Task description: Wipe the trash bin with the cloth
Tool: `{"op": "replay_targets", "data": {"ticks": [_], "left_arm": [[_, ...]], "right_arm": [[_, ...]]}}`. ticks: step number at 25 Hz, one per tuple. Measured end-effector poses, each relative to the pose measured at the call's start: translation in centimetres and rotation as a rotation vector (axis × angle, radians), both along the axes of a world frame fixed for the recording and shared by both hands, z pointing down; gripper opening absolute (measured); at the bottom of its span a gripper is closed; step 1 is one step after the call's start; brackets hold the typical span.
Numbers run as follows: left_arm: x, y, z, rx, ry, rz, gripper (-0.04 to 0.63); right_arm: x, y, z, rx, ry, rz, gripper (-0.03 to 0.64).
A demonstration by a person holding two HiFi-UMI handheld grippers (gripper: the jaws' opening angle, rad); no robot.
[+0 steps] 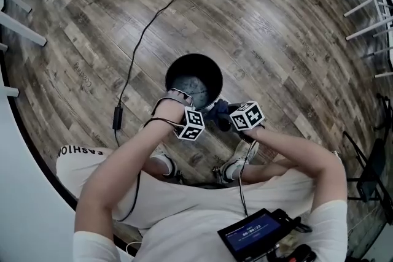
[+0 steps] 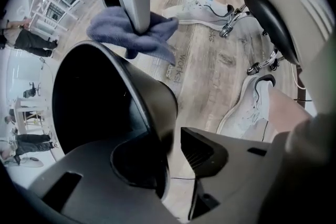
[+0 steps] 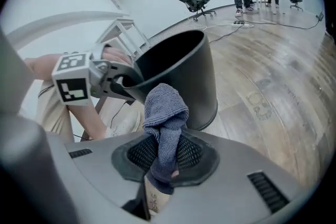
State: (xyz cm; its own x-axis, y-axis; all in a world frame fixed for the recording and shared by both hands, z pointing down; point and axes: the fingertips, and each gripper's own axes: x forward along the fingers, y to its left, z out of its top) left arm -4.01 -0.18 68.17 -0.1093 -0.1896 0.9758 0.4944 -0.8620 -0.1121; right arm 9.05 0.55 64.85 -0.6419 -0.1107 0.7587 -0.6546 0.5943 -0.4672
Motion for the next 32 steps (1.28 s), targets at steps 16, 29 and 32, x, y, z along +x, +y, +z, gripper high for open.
{"op": "replay_targets", "data": {"ticks": [16, 29, 32], "left_arm": [[0.9, 0.9, 0.6, 0.031, -0.019, 0.084, 0.055], [2.8, 2.1, 0.4, -0.036, 0.012, 0.068, 0.055], [3.2, 2.1, 0.4, -0.049, 0.021, 0.063, 0.055]], "right_arm": [[-2.1, -1.6, -0.3, 0.02, -0.044, 0.039, 0.075], [0.2, -3.9, 13.3, -0.033, 0.057, 0.121, 0.075], [0.9, -4.9, 16.2, -0.034, 0.115, 0.137, 0.075]]}}
